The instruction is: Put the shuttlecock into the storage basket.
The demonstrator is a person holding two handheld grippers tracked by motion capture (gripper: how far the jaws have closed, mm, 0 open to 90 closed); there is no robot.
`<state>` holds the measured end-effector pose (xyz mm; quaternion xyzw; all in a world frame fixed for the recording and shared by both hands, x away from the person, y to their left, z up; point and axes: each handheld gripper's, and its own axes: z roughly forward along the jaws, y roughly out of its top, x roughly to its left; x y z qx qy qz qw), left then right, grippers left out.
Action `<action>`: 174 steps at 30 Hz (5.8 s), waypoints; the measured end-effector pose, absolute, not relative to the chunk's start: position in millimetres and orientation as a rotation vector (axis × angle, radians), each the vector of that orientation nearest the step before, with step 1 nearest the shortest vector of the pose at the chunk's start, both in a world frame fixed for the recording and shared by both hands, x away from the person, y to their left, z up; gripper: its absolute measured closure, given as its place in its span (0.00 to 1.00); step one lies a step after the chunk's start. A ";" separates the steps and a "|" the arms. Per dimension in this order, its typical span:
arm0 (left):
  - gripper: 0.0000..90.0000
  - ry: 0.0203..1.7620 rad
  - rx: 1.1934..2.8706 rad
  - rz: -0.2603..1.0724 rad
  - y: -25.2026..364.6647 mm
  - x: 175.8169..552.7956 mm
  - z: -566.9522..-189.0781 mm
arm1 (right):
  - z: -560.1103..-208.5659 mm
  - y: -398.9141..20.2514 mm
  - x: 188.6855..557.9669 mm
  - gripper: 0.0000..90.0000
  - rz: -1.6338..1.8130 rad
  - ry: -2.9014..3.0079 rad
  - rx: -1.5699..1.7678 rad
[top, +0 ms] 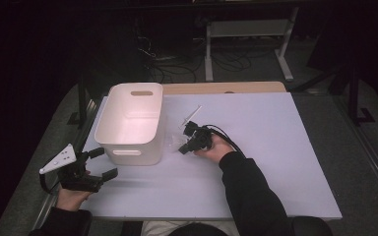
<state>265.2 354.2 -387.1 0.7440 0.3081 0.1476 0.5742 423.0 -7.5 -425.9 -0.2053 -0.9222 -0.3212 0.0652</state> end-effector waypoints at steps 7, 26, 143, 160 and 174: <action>0.00 0.721 1.744 0.344 354.1 265.3 -387.2 | -428.4 -6.2 428.9 0.99 -0.963 -2.790 -0.636; 0.00 0.718 1.747 0.338 353.7 265.6 -387.4 | -430.5 -3.4 444.0 0.99 -0.992 -2.796 -0.708; 0.00 0.710 1.756 0.337 352.7 265.6 -387.7 | -426.1 -21.0 488.0 0.51 -0.808 -2.920 -0.590; 0.00 0.710 1.757 0.337 352.6 265.6 -387.7 | -427.1 -18.0 487.0 0.71 -0.786 -2.918 -0.582; 0.00 0.711 1.757 0.336 352.5 265.7 -387.7 | -415.5 -25.1 485.8 0.71 -0.828 -2.926 -0.605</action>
